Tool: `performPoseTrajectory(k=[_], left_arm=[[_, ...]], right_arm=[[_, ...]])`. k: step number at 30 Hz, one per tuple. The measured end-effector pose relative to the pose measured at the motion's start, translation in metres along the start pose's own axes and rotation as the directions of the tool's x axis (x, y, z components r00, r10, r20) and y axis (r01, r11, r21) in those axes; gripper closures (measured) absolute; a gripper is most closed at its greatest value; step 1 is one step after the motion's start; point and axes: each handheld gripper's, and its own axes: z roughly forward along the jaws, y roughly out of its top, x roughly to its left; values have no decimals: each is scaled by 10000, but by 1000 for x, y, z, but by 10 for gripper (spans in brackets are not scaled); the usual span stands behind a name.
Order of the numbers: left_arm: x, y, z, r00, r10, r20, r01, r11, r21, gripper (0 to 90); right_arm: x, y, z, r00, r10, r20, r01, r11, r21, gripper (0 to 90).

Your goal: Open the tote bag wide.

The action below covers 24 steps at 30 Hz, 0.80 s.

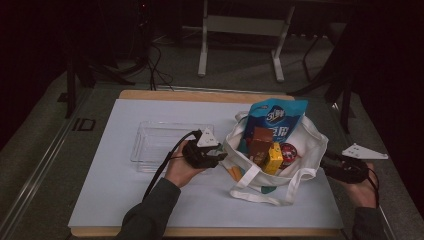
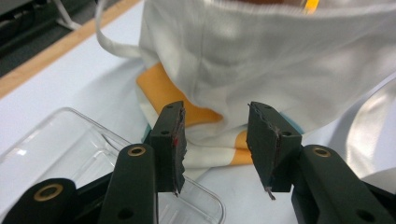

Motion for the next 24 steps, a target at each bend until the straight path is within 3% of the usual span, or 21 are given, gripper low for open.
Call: performPoseTrajectory(k=[2, 6, 8, 9, 14, 16, 20, 24], left_arm=[[0, 1, -4, 10000, -14, -6, 14, 9999, -131, 578], [2, 6, -18, 9995, -203, 222, 217, 9976, -656, 681], [2, 8, -20, 9998, -124, 166, 136, 9973, -716, 694], [1, 12, -24, 9998, -78, 182, 95, 9957, -922, 702], [-4, 23, -30, 9989, 263, 384, -213, 9920, -1244, 715], [-8, 29, -32, 9963, 527, 680, -424, 9885, -1453, 718], [-16, 37, -29, 9921, 902, 877, -773, 9870, -1408, 708], [-29, 48, -15, 9784, 1544, 1372, -1354, 9810, -1386, 693]], right_arm=[[0, 1, -4, 10000, -22, 43, 23, 10000, -80, 478], [-3, 9, -21, 10000, 63, 23, -61, 9983, -588, 493], [-3, 11, -23, 10000, 79, 13, -78, 9977, -675, 495], [-4, 15, -28, 9999, 132, -36, -135, 9950, -985, 504], [-5, 23, -30, 9995, 307, -1, -304, 9921, -1219, 540], [-5, 29, -30, 9993, 361, -60, -366, 9898, -1380, 546], [-5, 35, -26, 9993, 360, -50, -364, 9910, -1286, 548], [-6, 39, -19, 9983, 570, -149, -583, 9923, -1096, 551]])
